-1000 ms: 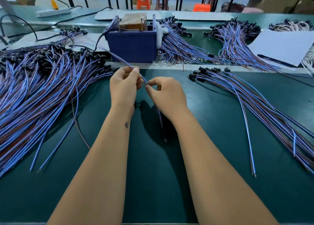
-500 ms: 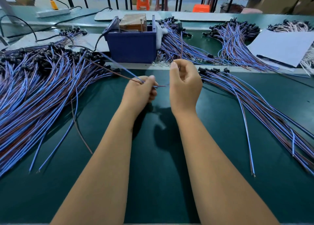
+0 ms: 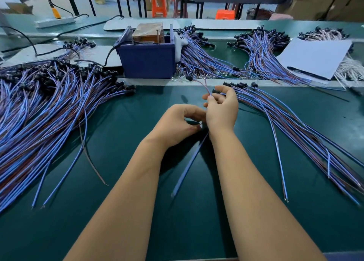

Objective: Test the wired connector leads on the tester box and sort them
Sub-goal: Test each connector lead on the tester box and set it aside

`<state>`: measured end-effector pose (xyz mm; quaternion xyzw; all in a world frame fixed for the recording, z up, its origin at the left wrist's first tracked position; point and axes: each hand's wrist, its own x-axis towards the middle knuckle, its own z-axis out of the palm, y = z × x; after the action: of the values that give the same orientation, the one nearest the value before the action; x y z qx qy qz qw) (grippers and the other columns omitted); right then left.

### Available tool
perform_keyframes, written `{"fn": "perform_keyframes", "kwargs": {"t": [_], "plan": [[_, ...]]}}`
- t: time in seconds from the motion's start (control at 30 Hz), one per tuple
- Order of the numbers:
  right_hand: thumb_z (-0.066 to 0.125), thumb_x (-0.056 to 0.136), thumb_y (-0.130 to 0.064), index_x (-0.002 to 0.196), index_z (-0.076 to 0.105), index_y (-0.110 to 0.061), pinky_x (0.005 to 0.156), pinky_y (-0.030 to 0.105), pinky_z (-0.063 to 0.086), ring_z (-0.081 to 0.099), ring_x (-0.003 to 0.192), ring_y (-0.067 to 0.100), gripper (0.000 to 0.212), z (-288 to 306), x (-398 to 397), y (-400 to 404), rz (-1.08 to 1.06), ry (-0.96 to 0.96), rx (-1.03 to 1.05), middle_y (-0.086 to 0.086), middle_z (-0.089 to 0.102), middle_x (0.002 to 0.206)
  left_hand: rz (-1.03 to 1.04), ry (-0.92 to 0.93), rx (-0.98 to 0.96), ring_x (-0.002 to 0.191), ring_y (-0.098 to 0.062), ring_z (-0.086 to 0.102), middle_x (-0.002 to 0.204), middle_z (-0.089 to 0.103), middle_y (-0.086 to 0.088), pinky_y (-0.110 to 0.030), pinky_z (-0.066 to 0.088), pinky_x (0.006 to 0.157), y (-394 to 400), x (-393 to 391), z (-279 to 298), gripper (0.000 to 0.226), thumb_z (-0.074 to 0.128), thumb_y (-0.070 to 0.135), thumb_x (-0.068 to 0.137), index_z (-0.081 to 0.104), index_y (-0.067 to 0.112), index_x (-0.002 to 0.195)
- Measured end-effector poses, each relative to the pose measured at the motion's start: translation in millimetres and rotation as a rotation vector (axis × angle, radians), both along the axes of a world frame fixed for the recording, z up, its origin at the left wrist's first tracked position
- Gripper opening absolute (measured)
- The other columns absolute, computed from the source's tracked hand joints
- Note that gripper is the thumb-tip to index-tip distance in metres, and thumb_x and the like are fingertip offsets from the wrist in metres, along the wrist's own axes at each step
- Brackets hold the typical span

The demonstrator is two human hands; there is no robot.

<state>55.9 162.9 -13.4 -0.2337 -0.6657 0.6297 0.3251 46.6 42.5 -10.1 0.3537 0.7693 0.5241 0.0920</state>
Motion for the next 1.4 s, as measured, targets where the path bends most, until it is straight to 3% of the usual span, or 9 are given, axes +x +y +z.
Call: {"fn": "perform_keyframes", "kwargs": {"t": [0.13, 0.37, 0.47, 0.63, 0.8, 0.93, 1.07, 1.27, 1.4], "plan": [[0.05, 0.093, 0.004, 0.102, 0.051, -0.016, 0.071, 0.023, 0.051, 0.058, 0.062, 0.002, 0.022, 9.9, 8.9, 23.1, 0.094, 0.008, 0.104, -0.009, 0.068, 0.077, 0.031, -0.034, -0.057, 0.088, -0.005, 0.069, 0.088, 0.075, 0.008, -0.025, 0.051, 0.091, 1.5, -1.8, -2.3, 0.049, 0.059, -0.012, 0.078, 0.071, 0.03, 0.101], [0.051, 0.09, 0.0, 0.093, 0.059, -0.022, 0.079, 0.03, 0.051, 0.068, 0.09, 0.013, 0.024, 45.5, 19.5, 97.1, 0.009, -0.222, 0.438, -0.001, 0.071, 0.089, 0.094, -0.092, -0.083, 0.085, -0.005, 0.07, 0.085, 0.075, 0.013, -0.023, 0.051, 0.089, 3.1, -1.6, -2.6, 0.027, 0.062, 0.005, 0.087, 0.073, 0.03, 0.093], [0.049, 0.085, -0.005, 0.097, 0.062, -0.026, 0.099, 0.038, 0.035, 0.061, 0.103, 0.023, 0.028, 46.7, 23.6, 113.0, -0.141, -0.477, 0.579, -0.004, 0.071, 0.1, 0.117, -0.112, -0.076, 0.085, -0.006, 0.071, 0.084, 0.075, 0.013, -0.024, 0.052, 0.088, 4.7, -0.2, -1.2, 0.025, 0.06, 0.007, 0.088, 0.073, 0.028, 0.091], [0.049, 0.085, -0.015, 0.112, 0.064, -0.028, 0.1, 0.042, 0.026, 0.04, 0.124, 0.028, 0.033, 34.3, 21.2, 87.8, -0.215, -0.71, 0.722, 0.004, 0.057, 0.126, 0.155, -0.135, -0.052, 0.08, -0.007, 0.07, 0.082, 0.074, 0.011, -0.024, 0.053, 0.082, 5.0, 2.4, 0.1, 0.029, 0.053, 0.004, 0.09, 0.073, 0.025, 0.089], [0.049, 0.086, -0.019, 0.106, 0.064, -0.029, 0.099, 0.043, 0.025, 0.039, 0.121, 0.026, 0.028, 17.5, 2.5, 15.8, -0.061, -0.533, 0.819, 0.002, 0.057, 0.122, 0.352, -0.103, 0.066, 0.074, -0.022, 0.066, 0.078, 0.073, 0.002, -0.027, 0.055, 0.063, 5.2, -1.2, 1.4, 0.033, 0.049, 0.0, 0.086, 0.072, 0.024, 0.081], [0.051, 0.087, -0.014, 0.102, 0.067, -0.02, 0.093, 0.039, 0.043, 0.055, 0.106, 0.029, 0.023, 12.3, -11.3, -36.9, 0.25, -0.303, 0.612, 0.007, 0.066, 0.109, 0.694, 0.075, 0.014, 0.083, -0.016, 0.062, 0.089, 0.07, 0.002, -0.029, 0.047, 0.073, -10.0, -14.0, 3.2, 0.025, 0.051, 0.01, 0.085, 0.07, 0.026, 0.085], [0.048, 0.089, -0.014, 0.101, 0.068, -0.019, 0.095, 0.041, 0.044, 0.056, 0.106, 0.026, 0.024, 2.4, -13.3, -51.8, 0.323, -0.343, 0.61, 0.003, 0.067, 0.111, 0.958, 0.187, -0.269, 0.121, -0.031, 0.043, 0.128, 0.053, -0.009, -0.036, 0.036, 0.097, -37.2, -26.8, -0.7, 0.024, 0.05, 0.02, 0.092, 0.069, 0.019, 0.106], [0.047, 0.091, -0.012, 0.094, 0.07, -0.015, 0.079, 0.03, 0.046, 0.058, 0.09, 0.015, 0.023, 0.2, -7.8, -44.0, 0.365, -0.262, 0.47, -0.004, 0.068, 0.094, 1.114, -0.054, -0.513, 0.15, -0.032, -0.012, 0.163, 0.002, -0.021, -0.051, 0.004, 0.118, -70.3, -33.8, 3.5, 0.037, 0.046, 0.027, 0.089, 0.055, 0.023, 0.125], [0.048, 0.091, -0.013, 0.092, 0.069, -0.016, 0.071, 0.027, 0.042, 0.057, 0.086, 0.013, 0.021, -1.0, -5.3, -43.9, 0.378, -0.249, 0.445, -0.006, 0.067, 0.089, 1.171, -0.03, -0.453, 0.148, -0.036, 0.002, 0.16, 0.007, -0.022, -0.05, 0.013, 0.115, -70.8, -30.7, 3.4, 0.041, 0.05, 0.025, 0.089, 0.049, 0.018, 0.13]]}}
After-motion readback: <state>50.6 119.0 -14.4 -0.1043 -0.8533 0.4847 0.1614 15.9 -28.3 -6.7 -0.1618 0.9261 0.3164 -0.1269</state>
